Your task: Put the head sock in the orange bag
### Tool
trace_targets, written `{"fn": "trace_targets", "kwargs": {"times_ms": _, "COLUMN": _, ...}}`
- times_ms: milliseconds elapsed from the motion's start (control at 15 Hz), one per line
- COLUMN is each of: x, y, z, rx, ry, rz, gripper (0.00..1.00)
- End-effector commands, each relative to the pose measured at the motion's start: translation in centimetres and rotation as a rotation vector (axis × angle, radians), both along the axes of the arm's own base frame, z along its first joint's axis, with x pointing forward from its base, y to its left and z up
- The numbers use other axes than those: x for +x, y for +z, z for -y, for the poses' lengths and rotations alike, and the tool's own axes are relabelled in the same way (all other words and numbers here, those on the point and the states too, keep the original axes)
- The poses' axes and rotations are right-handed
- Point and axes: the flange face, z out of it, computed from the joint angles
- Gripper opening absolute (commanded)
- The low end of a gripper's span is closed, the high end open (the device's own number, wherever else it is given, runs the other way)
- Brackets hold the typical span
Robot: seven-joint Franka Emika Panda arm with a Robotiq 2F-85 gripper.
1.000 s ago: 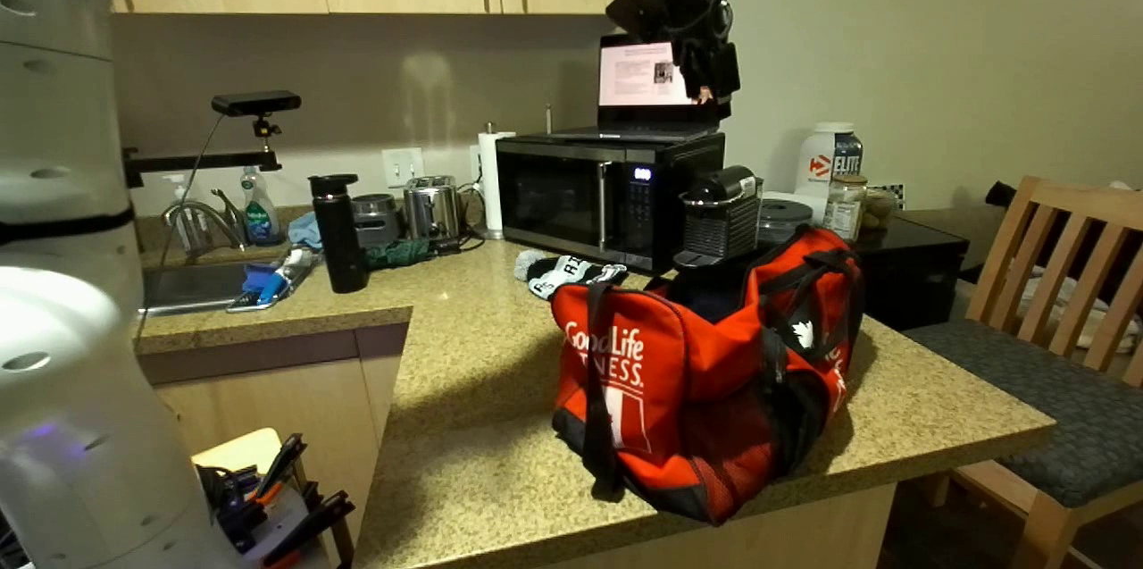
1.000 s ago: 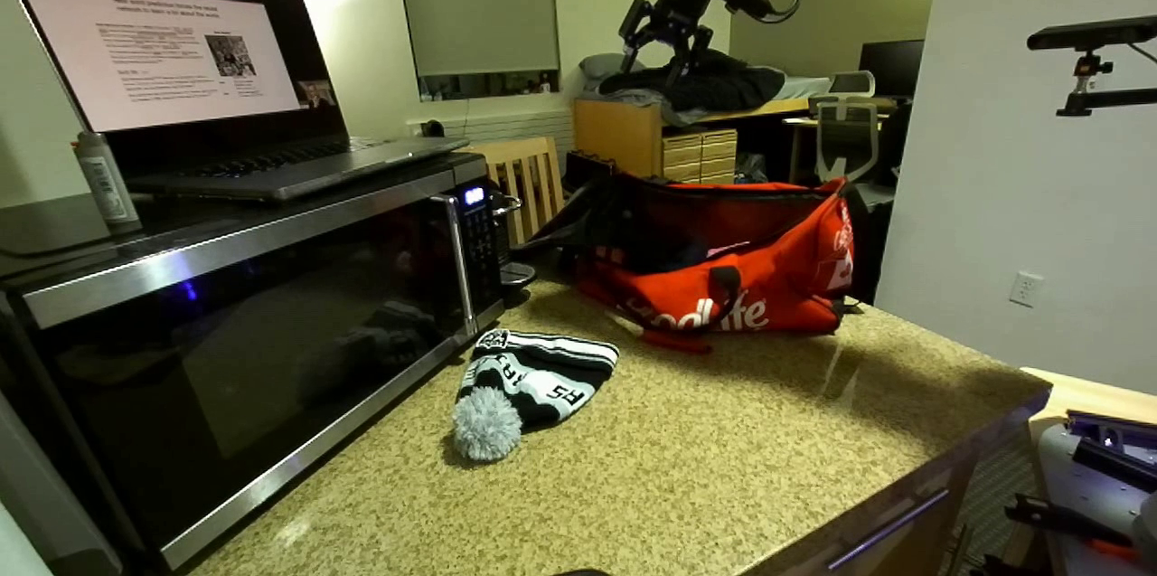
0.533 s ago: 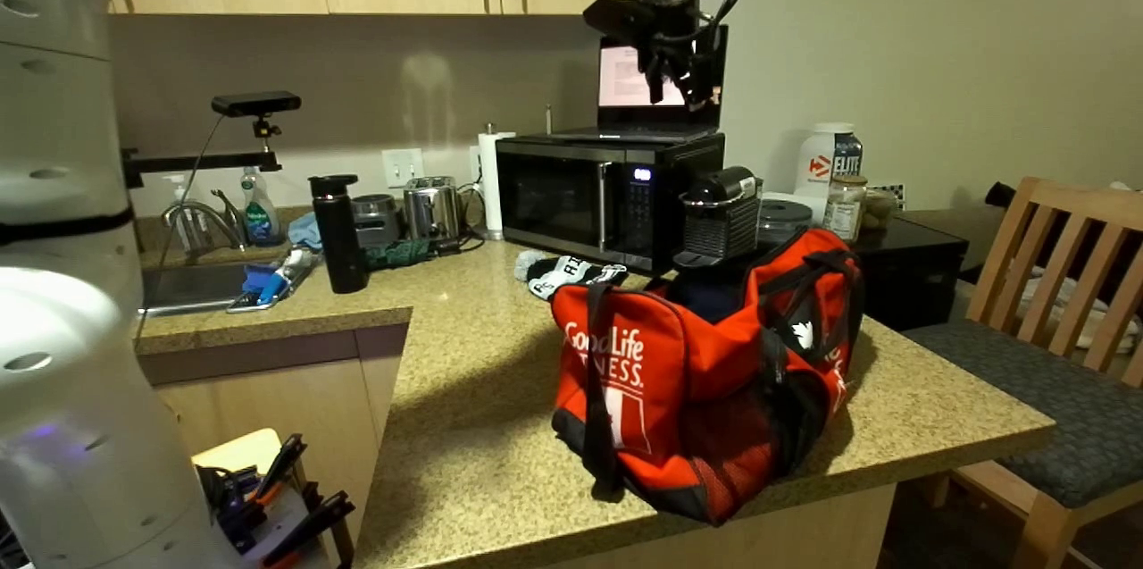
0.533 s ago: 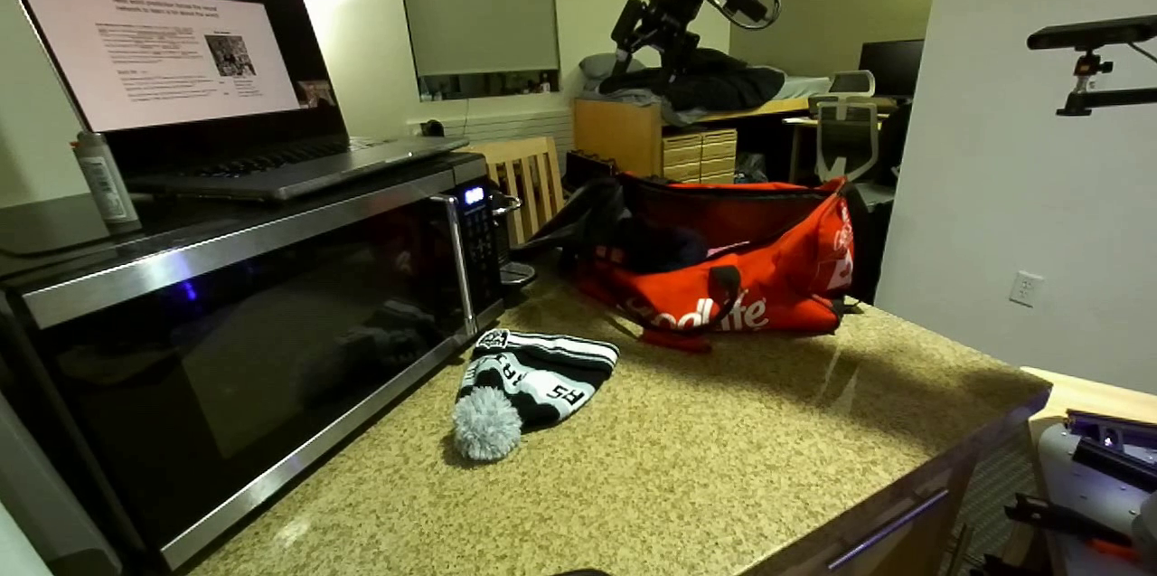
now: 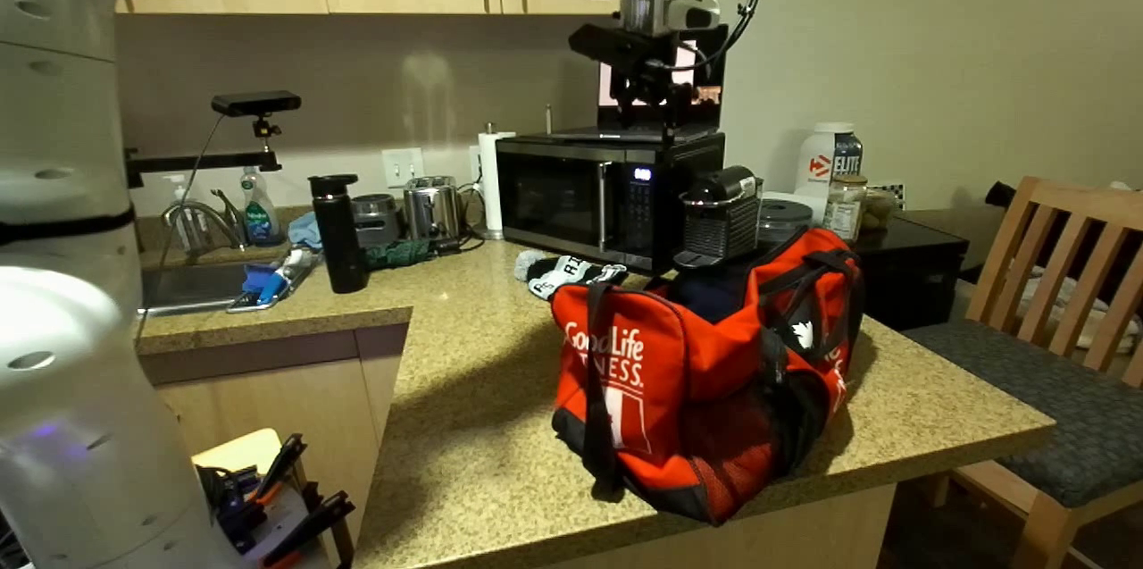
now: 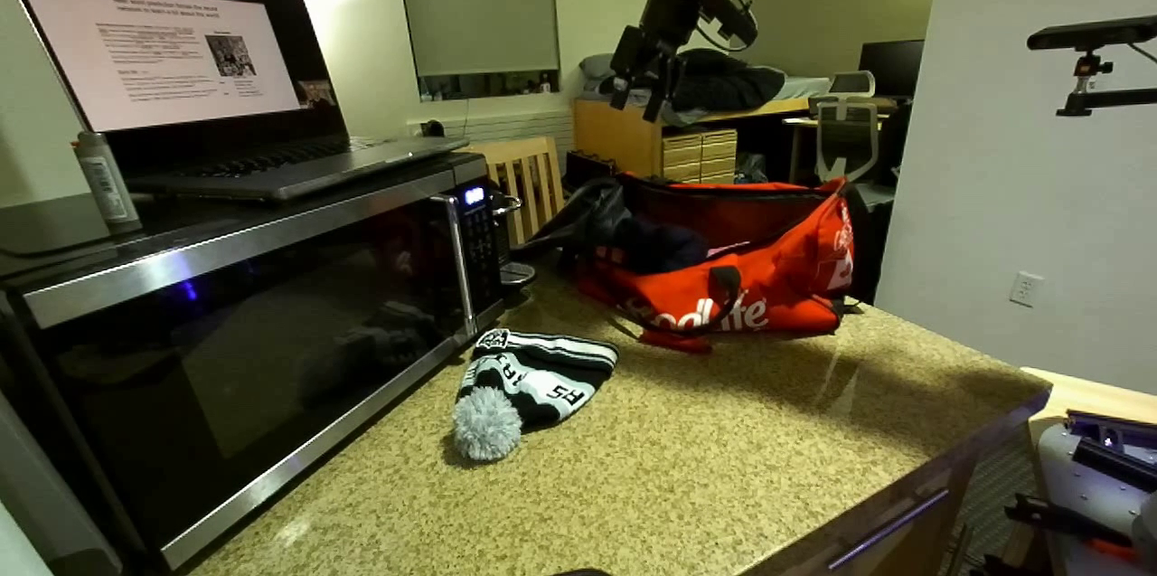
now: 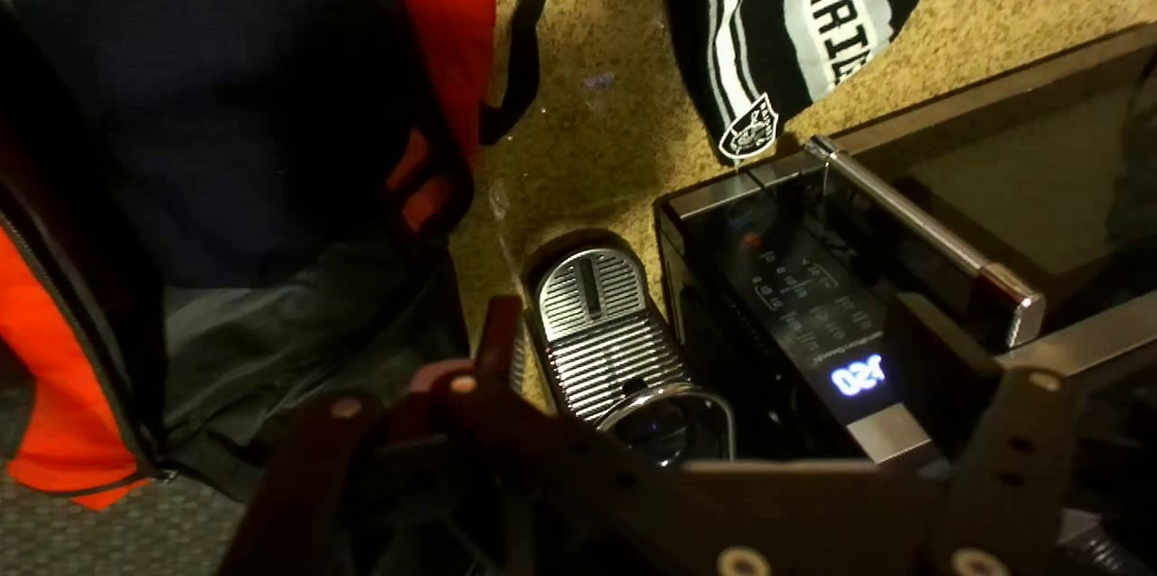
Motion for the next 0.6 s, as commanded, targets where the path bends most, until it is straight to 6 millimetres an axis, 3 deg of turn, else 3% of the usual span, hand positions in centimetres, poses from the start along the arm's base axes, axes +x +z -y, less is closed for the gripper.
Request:
{"fn": "trace_targets", "kwargs": {"times_ms": 0, "x": -0.6, "y": -0.4, "z": -1.7, "rx": -0.009, "ry": 0.112, "rz": -0.011, "gripper": 1.00}}
{"fn": "trace_targets", "kwargs": {"times_ms": 533, "x": -3.5, "y": 0.6, "z": -4.8, "rx": -0.043, "ry": 0.196, "rz": -0.134, "gripper": 1.00}}
